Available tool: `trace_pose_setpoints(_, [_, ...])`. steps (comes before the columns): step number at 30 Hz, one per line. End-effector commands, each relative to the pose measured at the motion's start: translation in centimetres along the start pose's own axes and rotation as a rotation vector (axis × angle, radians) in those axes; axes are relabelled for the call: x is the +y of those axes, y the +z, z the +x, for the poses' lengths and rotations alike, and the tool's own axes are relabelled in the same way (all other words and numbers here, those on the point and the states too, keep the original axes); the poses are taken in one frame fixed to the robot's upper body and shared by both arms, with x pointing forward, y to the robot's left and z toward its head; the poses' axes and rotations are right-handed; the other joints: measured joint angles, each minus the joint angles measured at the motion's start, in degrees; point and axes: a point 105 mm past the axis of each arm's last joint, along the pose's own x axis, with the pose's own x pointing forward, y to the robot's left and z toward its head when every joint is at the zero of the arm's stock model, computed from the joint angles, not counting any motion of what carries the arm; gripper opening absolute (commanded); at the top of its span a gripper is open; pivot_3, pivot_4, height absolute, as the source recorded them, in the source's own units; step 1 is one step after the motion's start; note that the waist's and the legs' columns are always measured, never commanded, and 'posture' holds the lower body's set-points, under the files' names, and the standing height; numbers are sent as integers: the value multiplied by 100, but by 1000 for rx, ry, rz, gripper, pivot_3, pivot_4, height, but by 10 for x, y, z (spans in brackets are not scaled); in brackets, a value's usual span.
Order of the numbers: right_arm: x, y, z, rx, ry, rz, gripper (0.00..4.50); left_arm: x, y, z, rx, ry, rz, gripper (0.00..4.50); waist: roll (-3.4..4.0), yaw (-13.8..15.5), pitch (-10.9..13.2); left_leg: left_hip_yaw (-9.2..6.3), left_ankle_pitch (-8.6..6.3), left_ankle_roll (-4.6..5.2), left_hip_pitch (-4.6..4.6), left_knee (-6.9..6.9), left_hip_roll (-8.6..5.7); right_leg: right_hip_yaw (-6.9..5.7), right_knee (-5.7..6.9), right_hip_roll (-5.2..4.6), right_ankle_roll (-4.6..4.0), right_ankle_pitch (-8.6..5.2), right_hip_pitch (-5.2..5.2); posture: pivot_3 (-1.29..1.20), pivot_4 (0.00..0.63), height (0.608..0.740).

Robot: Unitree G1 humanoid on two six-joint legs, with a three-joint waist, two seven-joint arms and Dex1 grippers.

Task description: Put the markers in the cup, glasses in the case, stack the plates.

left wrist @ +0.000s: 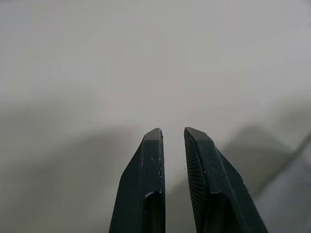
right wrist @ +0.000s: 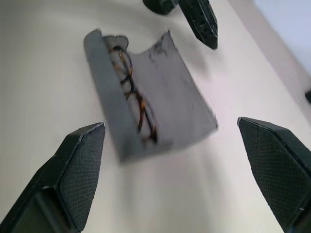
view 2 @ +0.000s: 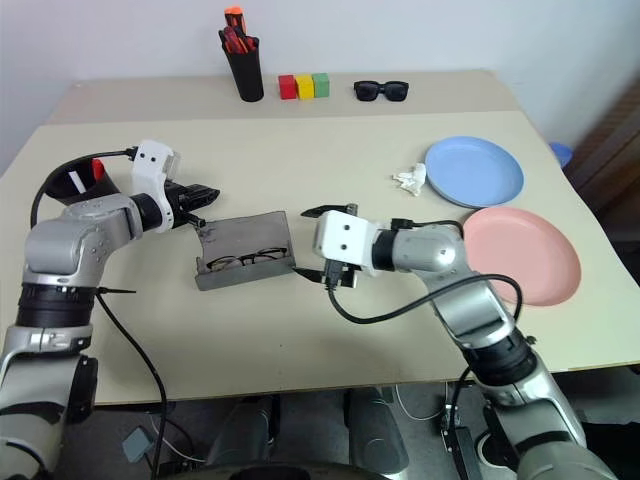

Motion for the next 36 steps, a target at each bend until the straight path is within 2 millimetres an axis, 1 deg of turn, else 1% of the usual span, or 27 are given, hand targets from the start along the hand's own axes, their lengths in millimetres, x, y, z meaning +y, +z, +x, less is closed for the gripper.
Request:
trace_pose_setpoints(1, [-7, 10, -16, -30, -66, 11, 4424, 8, -11, 4, 104, 2, 14, 669, 0, -5, 0, 4, 0, 0, 2, 1, 0, 3, 1, 0, 0, 0, 0, 0, 150, 740])
trace_pose_setpoints(5, [-11, 5, -24, 3, -105, 15, 4424, -2, -14, 1, 138, -128, -39, 669, 0, -6, 0, 4, 0, 0, 0, 4, 0, 3, 2, -1, 0, 0, 0, 0, 150, 740])
trace_pose_setpoints(8, [-21, 7, -28, 8, -140, 2, 4424, -6, -23, -8, 173, -188, 9, 669, 0, -3, 0, 4, 0, 0, 0, 3, 0, 2, 2, 0, 0, -1, 0, 0, 150, 740])
trace_pose_setpoints(11, [-31, 8, -30, 11, -171, -8, 4424, -19, -29, -22, 176, -275, 81, 669, 1, -33, 1, 6, 0, 0, 0, 1, 0, 4, 2, -3, 0, -2, -2, 0, 150, 740])
trace_pose_setpoints(13, [-36, 5, -30, 19, -185, -10, 4424, -27, -30, -29, 171, -317, 95, 669, 1, -16, 1, 6, 0, -1, -1, -1, 0, 4, 2, -3, 0, -2, -2, 0, 150, 740])
trace_pose_setpoints(17, [-46, -6, -28, 56, -215, -11, 4424, -54, -36, -46, 155, -434, 169, 669, 1, 29, 1, 6, 0, -1, -6, 2, 0, 4, -3, -4, 0, -2, -2, 0, 150, 740])
trace_pose_setpoints(18, [-48, -8, -28, 65, -221, -10, 4424, -58, -38, -48, 157, -446, 182, 669, 2, 30, 1, 7, 0, -1, -7, 2, 0, 5, -5, -5, 0, -2, -2, 0, 150, 740])
trace_pose_setpoints(19, [-54, -15, -28, 91, -243, -2, 4424, -63, -41, -52, 160, -464, 198, 669, 1, 33, 1, 8, 0, 0, -8, 2, 0, 5, -8, -6, 0, -2, -2, 0, 150, 740])
trace_pose_setpoints(20, [-72, -31, -33, 157, -333, 30, 4424, -71, -53, -59, 175, -491, 291, 669, 1, 15, 1, 7, 0, 0, -9, 2, 0, 4, -8, -5, -1, -2, -2, 0, 150, 740])
trace_pose_setpoints(21, [-85, -43, -36, 205, -397, 52, 4424, -78, -61, -65, 186, -516, 358, 669, 2, -5, 1, 8, 0, 0, -8, 2, 0, 5, -9, -5, -1, -2, -3, 0, 150, 740])
trace_pose_setpoints(22, [-99, -56, -42, 262, -473, 80, 4424, -85, -67, -70, 175, -547, 412, 669, 3, -13, 1, 15, 0, -1, -6, -1, 1, 11, -15, -6, -2, -2, -3, 0, 150, 740])
trace_pose_setpoints(23, [-108, -64, -46, 296, -517, 96, 4424, -88, -70, -72, 163, -565, 443, 669, 4, 1, 2, 19, 0, 0, -4, 0, 1, 14, -17, -8, -12, -7, -2, 0, 150, 740])
trace_pose_setpoints(25, [-126, -88, -59, 416, -601, 81, 4424, -86, -57, -69, 50, -515, 429, 669, 5, 38, 3, 22, 0, 0, -3, 0, 1, 15, -18, -9, -23, -12, -3, 0, 150, 740])
trace_pose_setpoints(27, [-135, -102, -66, 493, -639, 65, 4424, -83, -46, -67, -37, -472, 404, 669, 7, 73, 5, 20, 1, 0, -12, 7, 0, 13, -18, -9, -25, -12, -3, 0, 150, 740])
trace_pose_setpoints(29, [-144, -125, -75, 589, -675, 59, 4424, -80, -38, -66, -109, -429, 412, 669, 7, 49, 4, 21, 1, 0, -20, 14, 0, 14, -23, -9, -23, -11, -4, 0, 150, 740])
trace_pose_setpoints(30, [-148, -137, -79, 633, -692, 63, 4424, -78, -35, -66, -132, -412, 407, 669, 7, 38, 4, 22, 1, 0, -23, 16, 0, 14, -27, -10, -16, -7, -4, 0, 150, 740])
trace_pose_setpoints(34, [-154, -164, -87, 728, -718, 79, 4424, -74, -32, -65, -170, -370, 398, 669, 11, 20, 6, 25, 1, 1, -21, 8, -1, 15, -29, -10, -3, 1, -6, 0, 150, 740])
trace_pose_setpoints(36, [-155, -172, -90, 755, -726, 76, 3910, -73, -31, -65, -189, -356, 388, 632, 14, -11, 7, 25, 1, 1, -19, 4, -1, 16, -27, -10, -1, 2, -9, 0, 150, 740])
